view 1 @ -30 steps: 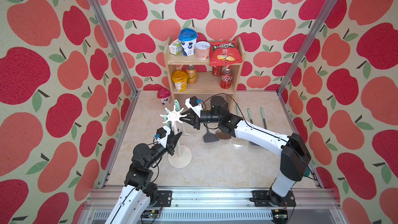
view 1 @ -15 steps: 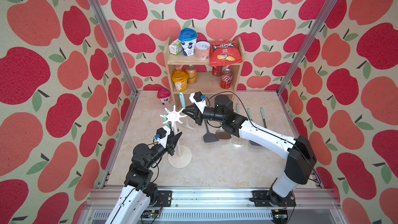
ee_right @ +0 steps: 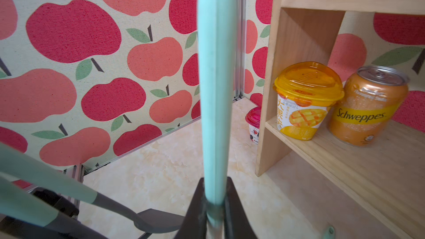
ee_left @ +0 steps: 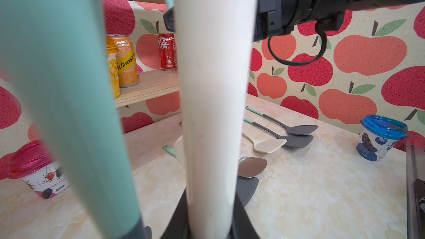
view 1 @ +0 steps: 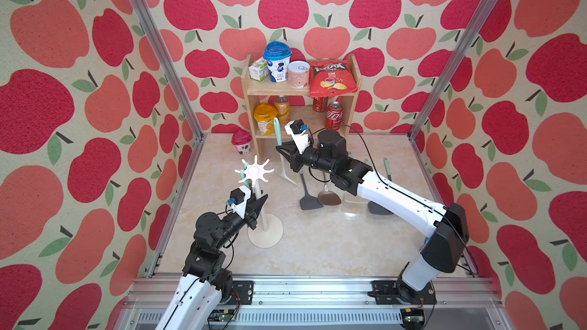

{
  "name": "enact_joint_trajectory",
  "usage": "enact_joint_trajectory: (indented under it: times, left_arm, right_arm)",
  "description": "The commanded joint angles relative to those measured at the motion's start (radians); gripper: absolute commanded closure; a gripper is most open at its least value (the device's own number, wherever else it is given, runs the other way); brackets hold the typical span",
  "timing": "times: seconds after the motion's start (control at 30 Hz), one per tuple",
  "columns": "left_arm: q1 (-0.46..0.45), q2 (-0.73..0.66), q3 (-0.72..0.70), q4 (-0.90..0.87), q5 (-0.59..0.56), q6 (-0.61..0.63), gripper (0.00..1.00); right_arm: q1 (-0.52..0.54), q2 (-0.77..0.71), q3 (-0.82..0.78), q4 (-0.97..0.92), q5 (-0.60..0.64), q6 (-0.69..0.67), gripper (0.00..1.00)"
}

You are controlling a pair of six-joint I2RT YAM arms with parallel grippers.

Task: Take the spatula off the kitchen utensil rack
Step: Place the spatula at the center of the board.

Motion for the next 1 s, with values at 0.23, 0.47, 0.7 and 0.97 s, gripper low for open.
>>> enact_joint_trajectory:
  times: [0.23, 0.47, 0.7, 0.97]
  left_arm:
    - [0.007, -0.005, -0.014, -0.032, -0.043, -0.003, 1.00]
    - [0.007, -0.007, -0.023, -0.026, -0.040, -0.005, 1.00]
    - [0.009, -0.004, -0.019, -0.032, -0.031, 0.000, 1.00]
    - [0.009, -0.011, -0.024, -0.030, -0.028, 0.001, 1.00]
  right_arm:
    - [-0.008, 0.130, 0.187, -0.237, 0.132, 0.213, 1.00]
    - [-0.010, 0.194, 0.154, -0.195, 0.150, 0.272, 1.00]
    - [-0.002, 0.294, 0.165, -0.170, 0.193, 0.297, 1.00]
    - [0.008, 0.374, 0.169, -0.171, 0.250, 0.273, 1.00]
